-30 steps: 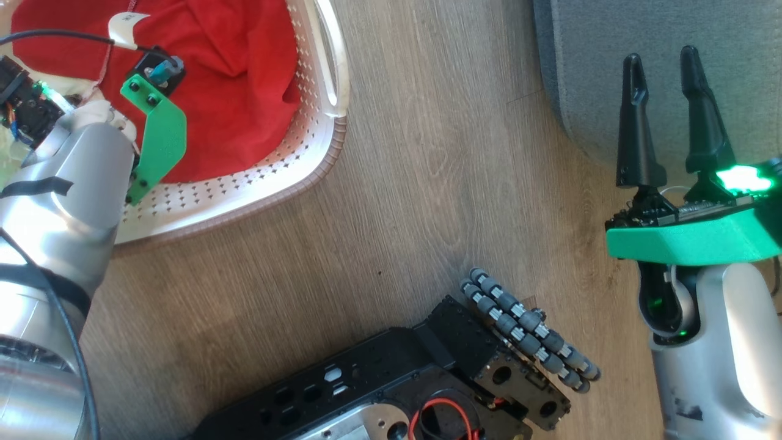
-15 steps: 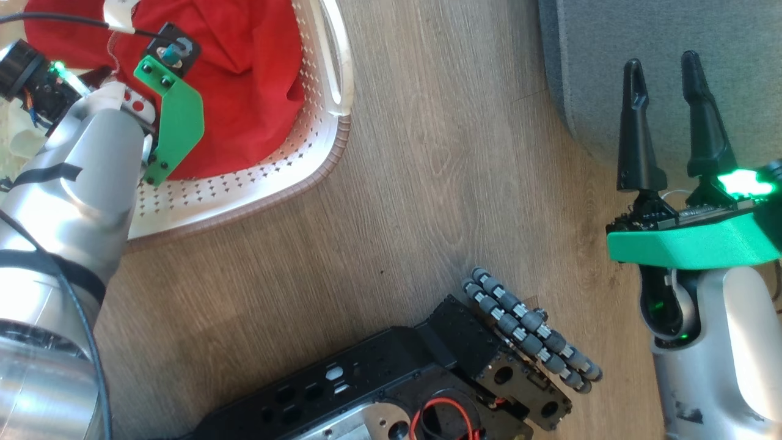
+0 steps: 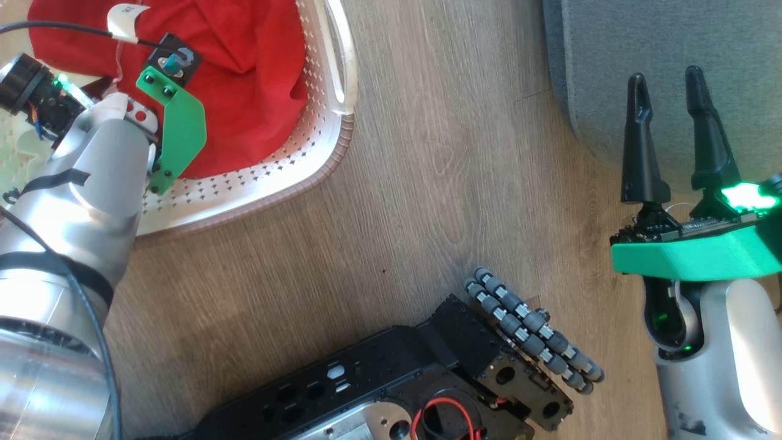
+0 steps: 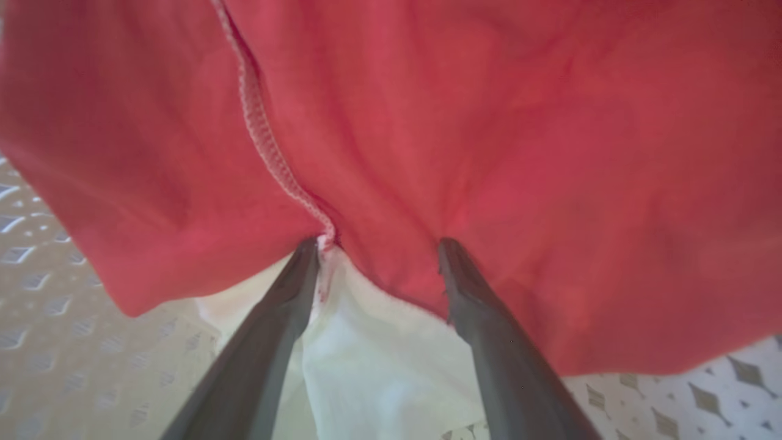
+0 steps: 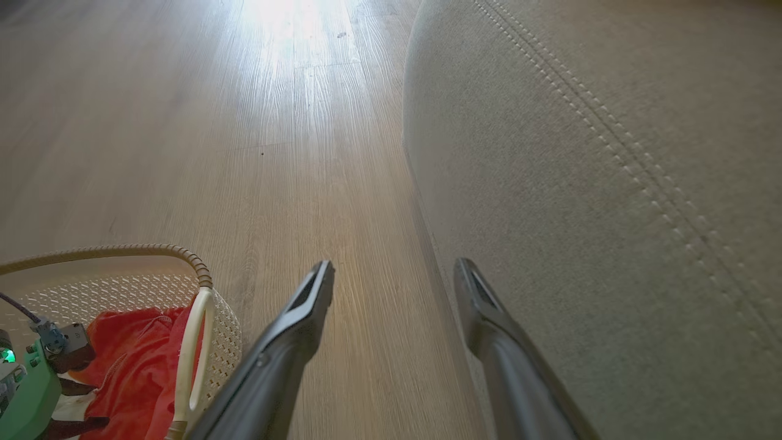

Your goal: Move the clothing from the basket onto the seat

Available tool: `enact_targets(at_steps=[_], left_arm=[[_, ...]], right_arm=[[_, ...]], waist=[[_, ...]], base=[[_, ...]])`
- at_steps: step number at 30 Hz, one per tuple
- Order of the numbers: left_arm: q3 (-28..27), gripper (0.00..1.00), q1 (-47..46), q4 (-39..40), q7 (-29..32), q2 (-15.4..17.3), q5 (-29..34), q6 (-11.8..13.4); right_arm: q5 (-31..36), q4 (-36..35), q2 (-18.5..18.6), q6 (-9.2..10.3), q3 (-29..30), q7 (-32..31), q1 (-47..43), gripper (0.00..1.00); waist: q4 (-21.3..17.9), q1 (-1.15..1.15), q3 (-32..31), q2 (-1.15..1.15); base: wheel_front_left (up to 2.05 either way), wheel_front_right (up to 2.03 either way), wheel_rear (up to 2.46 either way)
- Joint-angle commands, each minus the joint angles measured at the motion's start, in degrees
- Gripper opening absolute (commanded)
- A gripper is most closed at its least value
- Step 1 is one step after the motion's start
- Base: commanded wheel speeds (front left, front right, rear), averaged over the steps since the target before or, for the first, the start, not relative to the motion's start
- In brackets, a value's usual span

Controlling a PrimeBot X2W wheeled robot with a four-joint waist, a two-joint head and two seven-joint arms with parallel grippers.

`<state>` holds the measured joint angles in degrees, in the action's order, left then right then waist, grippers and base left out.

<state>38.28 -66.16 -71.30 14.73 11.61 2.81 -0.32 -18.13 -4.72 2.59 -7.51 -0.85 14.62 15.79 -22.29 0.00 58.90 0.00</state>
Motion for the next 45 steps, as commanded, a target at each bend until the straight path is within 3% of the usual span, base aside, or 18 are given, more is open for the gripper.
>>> enact_targets(at_steps=[1,7,13,15,16,17,22,29,38,45], left_arm=[[-0.5,1.00,0.1,0.4,-0.5,0.2,-0.4,0.2],[0.2,0.97,0.2,-0.5,-1.5,-0.5,-0.8,0.0],[1.6,0.36,0.0,-1.0,-2.4,-1.0,-0.5,-0.2],[1.8,0.23,-0.1,-1.2,-2.6,-1.1,-0.7,-0.2],[1.8,0.05,-0.1,-1.3,-2.8,-1.2,-0.7,-0.2],[1.9,0.00,-0.2,-1.3,-3.0,-1.3,-0.8,-0.1],[1.9,0.00,-0.5,-1.4,-4.9,-1.5,-1.5,0.2],[-2.9,0.00,-1.3,1.2,-13.9,-2.2,-7.1,1.6],[-7.3,0.00,4.1,4.2,-25.7,-7.1,-14.5,0.5],[-9.9,0.00,11.8,9.3,-29.1,-8.5,-20.3,-0.3]], right_arm=[[0.6,-1.7,0.3,0.02,-0.4,0.4,-3.2,1.00],[1.0,-2.0,0.3,0.02,0.1,0.4,-3.3,1.00],[1.3,-2.2,0.3,0.02,0.3,0.4,-3.3,1.00],[1.4,-2.2,0.3,0.02,0.5,0.4,-3.3,1.00],[1.4,-2.3,0.3,0.02,0.5,0.4,-3.3,1.00],[1.5,-2.3,0.3,0.02,0.6,0.4,-3.3,1.00],[1.8,-2.1,0.3,0.02,0.4,0.4,-2.7,1.00],[2.1,-1.6,0.3,0.02,-1.0,0.4,1.5,1.00],[9.6,0.7,0.3,0.02,2.4,0.4,2.8,1.00],[14.4,2.8,0.3,0.02,3.5,0.4,-0.5,1.00]], waist=[[0.0,0.00,0.0,0.00],[0.2,0.00,0.0,0.00],[0.3,0.00,-0.1,0.00],[0.4,0.00,-0.1,0.00],[0.4,0.00,-0.1,0.00],[0.4,0.00,-0.1,0.00],[0.7,0.00,-0.2,0.00],[1.8,0.00,-2.9,0.00],[12.7,0.00,-17.7,0.00],[19.3,0.00,-30.6,0.00]], base=[[0.00,0.00,0.00],[0.00,0.00,0.00],[0.00,0.00,0.00],[0.00,0.00,0.00],[0.00,0.00,0.00],[0.00,0.00,0.00],[0.00,0.00,0.00],[0.00,0.00,0.00],[0.00,0.00,0.00],[0.00,0.00,0.00]])
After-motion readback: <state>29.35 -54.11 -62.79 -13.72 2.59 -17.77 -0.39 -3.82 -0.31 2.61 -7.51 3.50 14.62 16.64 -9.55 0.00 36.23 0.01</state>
